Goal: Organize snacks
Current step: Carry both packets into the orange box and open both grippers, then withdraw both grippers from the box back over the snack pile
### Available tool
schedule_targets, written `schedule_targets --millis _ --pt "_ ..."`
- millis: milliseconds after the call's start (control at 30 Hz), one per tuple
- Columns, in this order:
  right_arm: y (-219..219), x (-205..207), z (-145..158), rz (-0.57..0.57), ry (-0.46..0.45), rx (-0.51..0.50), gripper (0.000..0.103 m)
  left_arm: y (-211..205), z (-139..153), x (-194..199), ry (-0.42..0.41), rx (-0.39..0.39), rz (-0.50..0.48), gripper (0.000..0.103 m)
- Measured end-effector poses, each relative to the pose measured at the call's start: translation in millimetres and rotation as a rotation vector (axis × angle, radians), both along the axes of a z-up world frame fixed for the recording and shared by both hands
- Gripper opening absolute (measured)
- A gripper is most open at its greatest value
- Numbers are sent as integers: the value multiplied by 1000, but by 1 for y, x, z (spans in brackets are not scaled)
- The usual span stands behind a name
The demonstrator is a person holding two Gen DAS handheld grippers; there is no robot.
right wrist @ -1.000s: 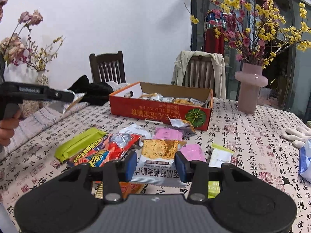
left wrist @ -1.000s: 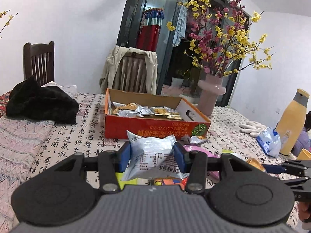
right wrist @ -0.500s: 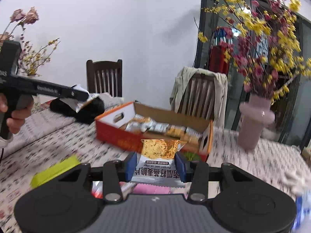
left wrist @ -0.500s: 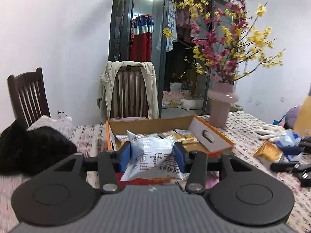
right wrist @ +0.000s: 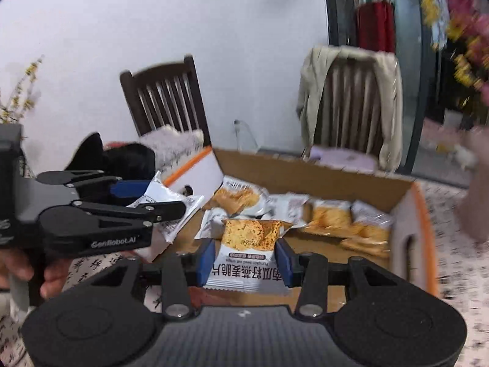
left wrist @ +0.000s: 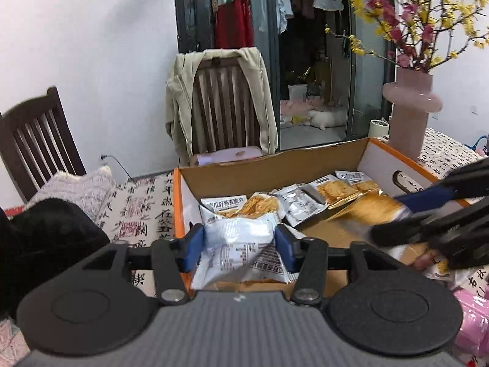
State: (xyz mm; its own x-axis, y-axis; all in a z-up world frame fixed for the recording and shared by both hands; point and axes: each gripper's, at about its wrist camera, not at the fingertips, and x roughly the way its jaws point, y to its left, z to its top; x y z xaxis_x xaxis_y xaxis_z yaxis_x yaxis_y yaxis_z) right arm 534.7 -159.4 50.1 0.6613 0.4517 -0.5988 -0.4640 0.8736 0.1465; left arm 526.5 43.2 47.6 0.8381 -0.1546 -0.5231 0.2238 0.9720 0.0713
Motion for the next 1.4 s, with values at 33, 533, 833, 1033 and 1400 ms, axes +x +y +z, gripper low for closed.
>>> schedule_targets --millis 33,533,833,1033,1400 --pt "7 7 -6 9 17 -4 42 3 0 0 0 -8 4 61" --pt "45 26 -31 72 90 26 59 38 50 -29 -103 -112 26 78" --pt "6 -25 19 31 -46 -26 62 44 64 -82 -112 -118 42 85" --pt "-18 -91 55 22 -157 -22 69 39 71 -138 -115 -128 42 86" --pt "-49 -230 66 30 -310 -34 84 19 71 -270 -202 -114 33 101"
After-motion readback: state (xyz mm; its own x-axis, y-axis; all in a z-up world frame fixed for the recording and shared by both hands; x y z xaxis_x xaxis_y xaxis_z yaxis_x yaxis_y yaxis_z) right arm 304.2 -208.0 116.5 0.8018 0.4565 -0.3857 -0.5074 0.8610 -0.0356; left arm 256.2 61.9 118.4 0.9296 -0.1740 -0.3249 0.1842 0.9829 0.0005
